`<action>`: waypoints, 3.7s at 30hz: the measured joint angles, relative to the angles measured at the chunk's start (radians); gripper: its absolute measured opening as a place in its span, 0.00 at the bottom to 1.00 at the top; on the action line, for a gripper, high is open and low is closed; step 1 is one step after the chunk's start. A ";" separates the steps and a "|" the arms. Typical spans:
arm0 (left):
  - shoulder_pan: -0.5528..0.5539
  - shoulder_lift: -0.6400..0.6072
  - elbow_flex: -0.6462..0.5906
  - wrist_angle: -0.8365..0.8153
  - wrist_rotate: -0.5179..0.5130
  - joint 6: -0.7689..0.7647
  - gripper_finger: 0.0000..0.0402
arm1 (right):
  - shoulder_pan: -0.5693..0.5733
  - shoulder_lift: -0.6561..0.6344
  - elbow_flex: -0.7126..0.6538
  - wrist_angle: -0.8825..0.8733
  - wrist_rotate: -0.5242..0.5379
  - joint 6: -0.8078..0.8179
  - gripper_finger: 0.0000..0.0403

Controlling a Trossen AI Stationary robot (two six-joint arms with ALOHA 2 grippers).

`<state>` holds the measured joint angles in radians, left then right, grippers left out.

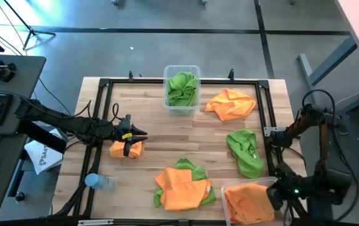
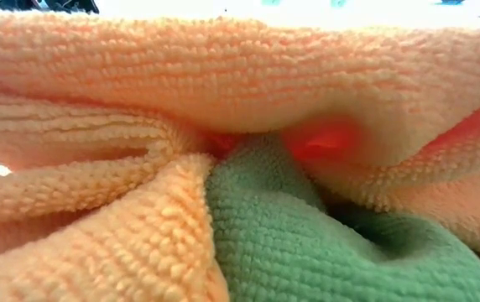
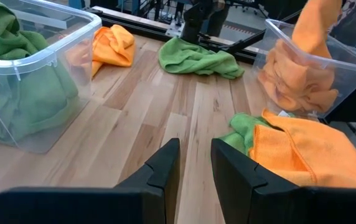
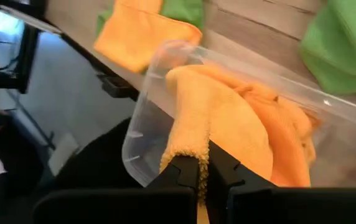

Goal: Sort microfiber towel by color & place in baskets
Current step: Put the orange microfiber towel into the bottom transparent bin

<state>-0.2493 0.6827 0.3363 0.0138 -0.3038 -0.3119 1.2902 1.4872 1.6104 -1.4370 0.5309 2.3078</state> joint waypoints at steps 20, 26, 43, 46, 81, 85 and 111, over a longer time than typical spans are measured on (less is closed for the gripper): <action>0.000 0.019 0.000 -0.017 0.001 0.014 0.20 | -0.239 0.227 -0.045 0.127 -0.457 -0.080 0.00; 0.000 0.056 0.000 -0.017 0.001 0.001 0.20 | -0.238 0.297 -0.045 0.163 -0.463 -0.064 0.00; 0.000 0.074 0.000 -0.008 0.016 -0.045 0.20 | -0.243 0.299 -0.358 0.543 -0.533 -0.065 0.00; 0.000 0.074 0.000 -0.008 0.016 -0.045 0.20 | -0.243 0.298 -0.360 0.547 -0.533 -0.105 0.00; 0.000 0.074 0.000 -0.004 0.004 -0.043 0.20 | -0.244 0.108 -0.297 0.338 -0.458 -0.079 0.33; 0.000 0.074 0.000 0.008 0.004 -0.047 0.20 | -0.242 0.057 -0.296 0.330 -0.413 -0.082 0.31; -0.004 0.074 0.056 0.011 -0.072 -0.015 0.20 | -0.277 -0.140 -0.296 0.161 0.254 -0.567 0.28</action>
<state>-0.2531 0.7563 0.3924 0.0244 -0.3759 -0.3268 1.0134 1.3476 1.3148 -1.2760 0.7847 1.7407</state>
